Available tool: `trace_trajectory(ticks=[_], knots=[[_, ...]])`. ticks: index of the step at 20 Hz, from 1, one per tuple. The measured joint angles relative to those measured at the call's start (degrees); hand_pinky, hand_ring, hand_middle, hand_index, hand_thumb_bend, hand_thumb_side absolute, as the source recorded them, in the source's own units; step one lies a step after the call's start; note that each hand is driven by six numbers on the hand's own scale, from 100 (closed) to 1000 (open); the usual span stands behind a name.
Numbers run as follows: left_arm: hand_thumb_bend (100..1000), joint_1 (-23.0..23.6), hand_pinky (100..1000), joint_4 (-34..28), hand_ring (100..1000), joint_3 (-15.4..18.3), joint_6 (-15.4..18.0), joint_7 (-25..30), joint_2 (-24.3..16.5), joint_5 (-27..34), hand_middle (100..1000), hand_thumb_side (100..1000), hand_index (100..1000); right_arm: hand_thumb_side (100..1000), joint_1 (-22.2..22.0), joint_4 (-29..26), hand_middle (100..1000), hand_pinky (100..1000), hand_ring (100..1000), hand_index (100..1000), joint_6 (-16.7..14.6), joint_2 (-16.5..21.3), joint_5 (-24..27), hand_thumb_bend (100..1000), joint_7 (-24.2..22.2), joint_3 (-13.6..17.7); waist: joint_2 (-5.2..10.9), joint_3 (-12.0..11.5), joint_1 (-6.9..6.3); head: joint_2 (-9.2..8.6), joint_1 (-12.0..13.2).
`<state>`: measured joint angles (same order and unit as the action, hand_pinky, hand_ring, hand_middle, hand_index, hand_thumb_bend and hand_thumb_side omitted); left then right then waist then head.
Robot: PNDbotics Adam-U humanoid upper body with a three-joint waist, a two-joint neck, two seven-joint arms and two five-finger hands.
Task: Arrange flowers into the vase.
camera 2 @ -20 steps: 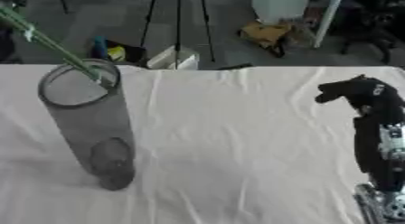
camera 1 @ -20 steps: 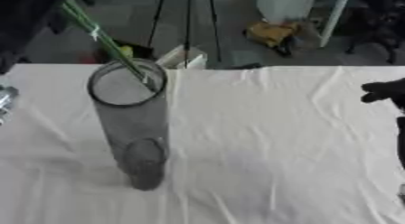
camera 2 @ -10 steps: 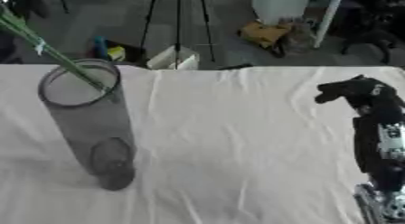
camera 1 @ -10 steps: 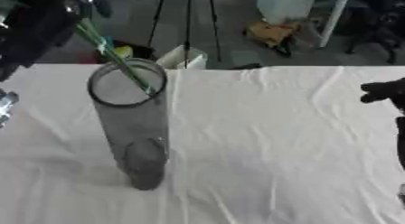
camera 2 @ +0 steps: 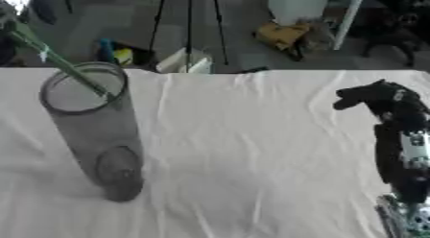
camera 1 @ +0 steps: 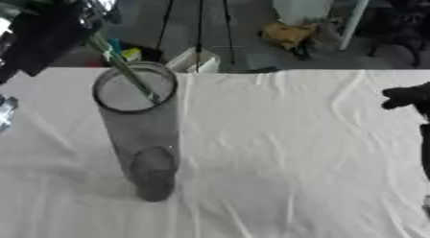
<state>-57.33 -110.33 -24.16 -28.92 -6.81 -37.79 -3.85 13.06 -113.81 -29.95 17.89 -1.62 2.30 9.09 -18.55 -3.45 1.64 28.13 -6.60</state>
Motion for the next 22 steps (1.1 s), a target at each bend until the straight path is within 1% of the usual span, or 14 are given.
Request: trace_trajectory(ticks=[2,3,5,7,11,12,13,16,17,18,19,22], knots=[[100,0.0,213,0.0,371,0.0,0.2,0.2,0.0,-0.5,496,857,435,1000,0.0,0.0,492,677,528,670,0.0,0.0,0.0,100,0.0,0.0,0.00,0.0,0.00,0.00,0.0],[100,0.0,218,0.0,384,0.0,0.2,0.3,0.0,-0.8,504,856,435,1000,0.0,0.0,492,677,528,670,0.0,0.0,0.0,100,0.0,0.0,0.00,0.0,0.00,0.00,0.0],[100,0.0,251,0.1,449,0.0,0.4,0.8,0.0,-1.4,554,865,435,1000,0.0,0.0,492,677,529,670,0.0,0.0,0.0,100,0.0,0.0,0.00,0.0,0.00,0.04,0.0],[100,0.0,274,0.4,481,0.0,0.6,1.8,0.0,-2.1,584,870,435,1000,0.0,0.0,490,678,528,668,0.1,0.0,0.0,100,0.1,0.0,0.00,0.0,0.00,0.08,0.0],[100,0.0,298,0.7,506,0.0,0.6,3.9,0.0,-3.0,603,883,470,1000,0.0,0.0,490,678,528,669,0.1,0.0,0.0,100,0.2,0.0,0.00,0.1,0.00,0.09,0.0],[100,0.0,304,0.7,514,0.0,0.6,4.4,0.0,-3.1,612,888,498,1000,0.0,0.0,489,678,528,668,0.2,0.0,0.0,100,0.2,0.0,0.00,0.1,0.00,0.09,0.0],[100,0.0,304,0.7,514,0.0,0.5,5.0,0.0,-3.3,612,888,498,1000,0.0,0.0,489,678,528,668,0.2,0.0,0.0,100,0.2,0.0,0.00,0.1,0.00,0.09,0.0],[100,0.0,312,0.9,525,0.0,0.2,6.5,0.0,-3.6,625,896,575,1000,0.0,0.0,488,679,527,668,0.2,0.0,0.0,100,0.3,0.0,-0.18,0.2,0.00,0.09,0.1],[100,0.0,313,1.0,525,0.0,0.1,6.9,0.0,-3.7,625,896,579,1000,0.0,0.0,488,679,527,668,0.2,0.0,0.0,100,0.3,0.0,-0.22,0.2,0.00,0.09,0.1],[100,0.0,315,1.1,529,0.0,-0.1,7.4,0.0,-3.8,631,903,609,1000,0.0,0.0,488,679,526,668,0.2,0.0,0.0,100,0.3,0.0,-0.23,0.2,0.00,0.09,0.1],[100,0.0,316,1.1,530,0.0,-0.2,7.8,0.0,-3.8,632,904,616,1000,0.0,0.0,488,679,526,668,0.2,0.0,0.0,100,0.3,0.0,-0.29,0.2,0.00,0.09,0.1],[100,0.1,336,1.1,557,0.0,-0.6,9.1,0.0,-3.8,665,922,699,1000,0.0,0.0,487,680,526,668,0.3,0.0,-0.2,100,0.2,0.0,-0.54,0.2,0.00,0.07,0.1]])
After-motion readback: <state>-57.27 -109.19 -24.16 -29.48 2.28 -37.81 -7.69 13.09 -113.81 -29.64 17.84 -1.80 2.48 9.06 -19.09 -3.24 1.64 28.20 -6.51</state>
